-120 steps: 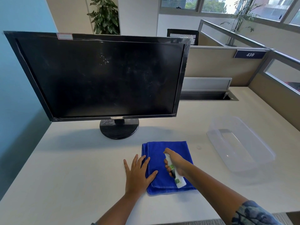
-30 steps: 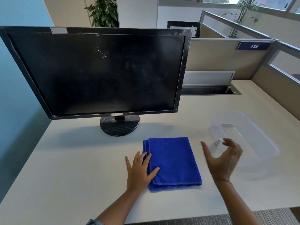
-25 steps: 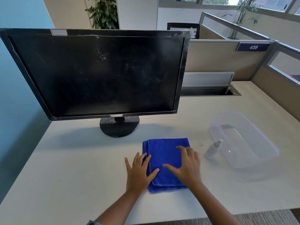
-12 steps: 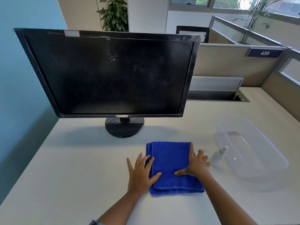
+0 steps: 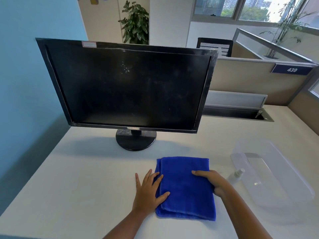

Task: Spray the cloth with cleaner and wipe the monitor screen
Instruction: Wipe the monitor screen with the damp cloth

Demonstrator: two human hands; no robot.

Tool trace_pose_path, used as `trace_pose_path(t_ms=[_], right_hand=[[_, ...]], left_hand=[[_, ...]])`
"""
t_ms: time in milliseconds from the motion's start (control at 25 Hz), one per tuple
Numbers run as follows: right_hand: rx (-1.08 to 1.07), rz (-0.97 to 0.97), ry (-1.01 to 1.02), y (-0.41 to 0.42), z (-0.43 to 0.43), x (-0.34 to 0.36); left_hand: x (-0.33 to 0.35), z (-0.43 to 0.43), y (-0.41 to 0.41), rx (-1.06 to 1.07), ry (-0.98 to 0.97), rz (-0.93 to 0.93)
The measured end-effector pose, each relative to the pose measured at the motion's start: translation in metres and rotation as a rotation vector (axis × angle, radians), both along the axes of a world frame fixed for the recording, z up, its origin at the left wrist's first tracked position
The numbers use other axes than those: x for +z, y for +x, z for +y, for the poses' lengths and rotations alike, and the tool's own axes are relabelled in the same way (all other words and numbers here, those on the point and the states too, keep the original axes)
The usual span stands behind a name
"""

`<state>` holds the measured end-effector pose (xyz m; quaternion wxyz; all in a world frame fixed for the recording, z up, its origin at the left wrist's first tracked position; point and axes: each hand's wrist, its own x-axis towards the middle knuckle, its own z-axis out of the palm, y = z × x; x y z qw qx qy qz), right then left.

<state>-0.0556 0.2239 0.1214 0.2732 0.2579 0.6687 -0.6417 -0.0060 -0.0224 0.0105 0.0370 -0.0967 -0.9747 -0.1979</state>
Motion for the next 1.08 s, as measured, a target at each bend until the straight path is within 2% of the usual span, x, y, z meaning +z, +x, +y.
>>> trace_pose_path(t_ms=[160, 360, 480, 680, 760, 840, 920, 960, 1040, 1080], right_hand=[[0.046, -0.045, -0.188, 0.016, -0.002, 0.008], [-0.019, -0.083, -0.420, 0.032, -0.006, 0.006], [-0.104, -0.012, -0.509, 0.043, -0.011, 0.017], [-0.266, 0.234, -0.590, 0.047, -0.022, 0.072], [-0.332, 0.232, -0.683, 0.043, -0.028, 0.091], [-0.346, 0.317, -0.740, 0.034, -0.038, 0.101], [-0.336, 0.470, -0.650, 0.012, -0.060, 0.107], [-0.336, 0.591, -0.544, -0.002, -0.075, 0.112], [-0.337, 0.953, -0.167, -0.037, -0.116, 0.124], [-0.270, 1.134, 0.022, -0.053, -0.144, 0.133]], left_hand=[[-0.003, 0.001, 0.000, -0.006, 0.035, 0.022], [-0.003, 0.002, 0.001, -0.004, 0.020, 0.105], [-0.004, 0.002, 0.004, 0.074, 0.037, 0.166], [0.018, -0.035, 0.004, 0.265, 0.040, 0.186], [0.037, -0.061, 0.001, 0.285, 0.123, 0.270], [0.065, -0.092, -0.011, 0.304, 0.193, 0.352], [0.107, -0.125, -0.035, 0.308, 0.193, 0.443], [0.131, -0.142, -0.051, 0.320, 0.193, 0.496], [0.187, -0.175, -0.082, 0.360, 0.183, 0.619], [0.215, -0.190, -0.096, 0.377, 0.176, 0.671]])
